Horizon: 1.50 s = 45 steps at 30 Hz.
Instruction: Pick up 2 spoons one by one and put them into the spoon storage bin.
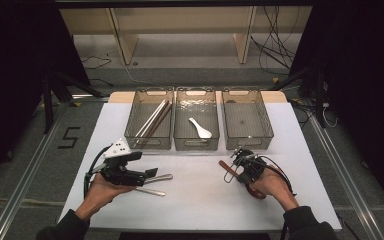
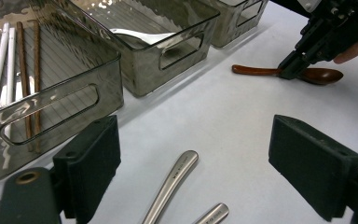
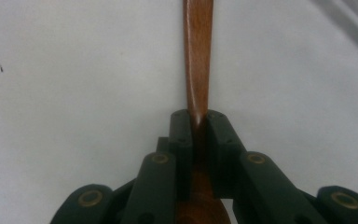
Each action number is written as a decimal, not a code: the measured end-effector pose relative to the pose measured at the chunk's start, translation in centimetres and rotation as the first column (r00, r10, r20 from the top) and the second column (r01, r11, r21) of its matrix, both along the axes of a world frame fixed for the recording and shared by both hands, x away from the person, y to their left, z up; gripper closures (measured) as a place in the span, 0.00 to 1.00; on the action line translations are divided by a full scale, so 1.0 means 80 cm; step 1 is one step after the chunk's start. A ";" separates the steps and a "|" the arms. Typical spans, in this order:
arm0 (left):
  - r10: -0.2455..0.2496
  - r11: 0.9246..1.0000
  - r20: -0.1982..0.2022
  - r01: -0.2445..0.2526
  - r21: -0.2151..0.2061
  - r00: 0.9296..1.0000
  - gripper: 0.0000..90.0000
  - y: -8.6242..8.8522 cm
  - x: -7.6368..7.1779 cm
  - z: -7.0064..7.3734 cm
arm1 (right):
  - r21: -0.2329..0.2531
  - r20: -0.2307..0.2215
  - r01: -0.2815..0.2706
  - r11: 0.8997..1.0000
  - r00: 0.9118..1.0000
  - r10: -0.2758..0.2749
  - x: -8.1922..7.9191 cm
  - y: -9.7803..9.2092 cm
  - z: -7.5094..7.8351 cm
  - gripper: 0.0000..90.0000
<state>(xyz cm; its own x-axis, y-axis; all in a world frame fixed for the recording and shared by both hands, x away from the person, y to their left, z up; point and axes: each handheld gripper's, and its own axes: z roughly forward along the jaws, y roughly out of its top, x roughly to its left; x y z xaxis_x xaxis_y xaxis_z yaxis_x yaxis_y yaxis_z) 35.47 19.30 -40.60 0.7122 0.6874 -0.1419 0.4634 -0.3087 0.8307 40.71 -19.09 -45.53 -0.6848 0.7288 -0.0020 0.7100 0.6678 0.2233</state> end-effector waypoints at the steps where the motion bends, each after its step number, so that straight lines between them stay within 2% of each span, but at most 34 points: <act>1: 0.000 1.000 0.000 0.000 0.001 1.000 0.18 0.000 0.000 0.000 | 0.000 0.003 -0.008 1.000 1.000 0.008 0.000 0.000 0.000 0.92; 7: -0.001 1.000 0.002 0.001 0.003 1.000 0.18 0.001 0.000 0.000 | -0.005 0.012 -0.026 1.000 1.000 0.026 -0.002 0.001 0.001 0.92; 11: 0.000 1.000 0.002 0.000 0.000 1.000 0.18 0.001 0.000 0.000 | 0.015 0.021 -0.040 0.999 0.999 0.040 -0.004 0.002 0.006 0.92; 13: 0.001 1.000 0.003 -0.001 0.003 1.000 0.18 0.002 0.000 0.001 | 0.061 0.019 -0.047 0.997 0.999 0.046 -0.005 0.000 0.011 0.92; 16: 0.003 1.000 0.003 -0.003 0.003 1.000 0.18 0.002 0.000 0.000 | 0.097 0.036 -0.048 0.994 0.998 0.045 -0.006 -0.002 0.017 0.92; 27: 0.003 1.000 -0.004 -0.003 0.008 1.000 0.18 0.002 0.001 -0.001 | 0.196 0.107 -0.050 0.979 0.994 0.029 -0.005 -0.006 0.047 0.92; 34: 0.022 1.000 -0.005 -0.022 0.004 1.000 0.18 0.007 0.005 -0.002 | 0.239 0.192 -0.071 0.968 0.981 0.024 0.007 0.001 0.069 0.92; 42: 0.048 0.999 -0.014 -0.048 0.007 0.999 0.18 0.016 0.010 -0.003 | 0.262 0.249 -0.078 0.962 0.968 0.011 0.027 0.010 0.091 0.92; 45: 0.051 0.999 -0.018 -0.051 0.007 0.999 0.18 0.018 0.011 -0.004 | 0.254 0.258 -0.081 0.964 0.966 0.014 0.038 0.017 0.097 0.92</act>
<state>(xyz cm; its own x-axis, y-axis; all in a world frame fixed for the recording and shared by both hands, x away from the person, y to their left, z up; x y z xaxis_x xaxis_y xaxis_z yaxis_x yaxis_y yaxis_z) 36.36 20.73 -40.90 0.6736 0.7238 -0.1495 0.4935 -0.2900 0.8200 43.74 -17.74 -37.74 -0.7203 0.6936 0.0061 0.5766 0.5938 0.5612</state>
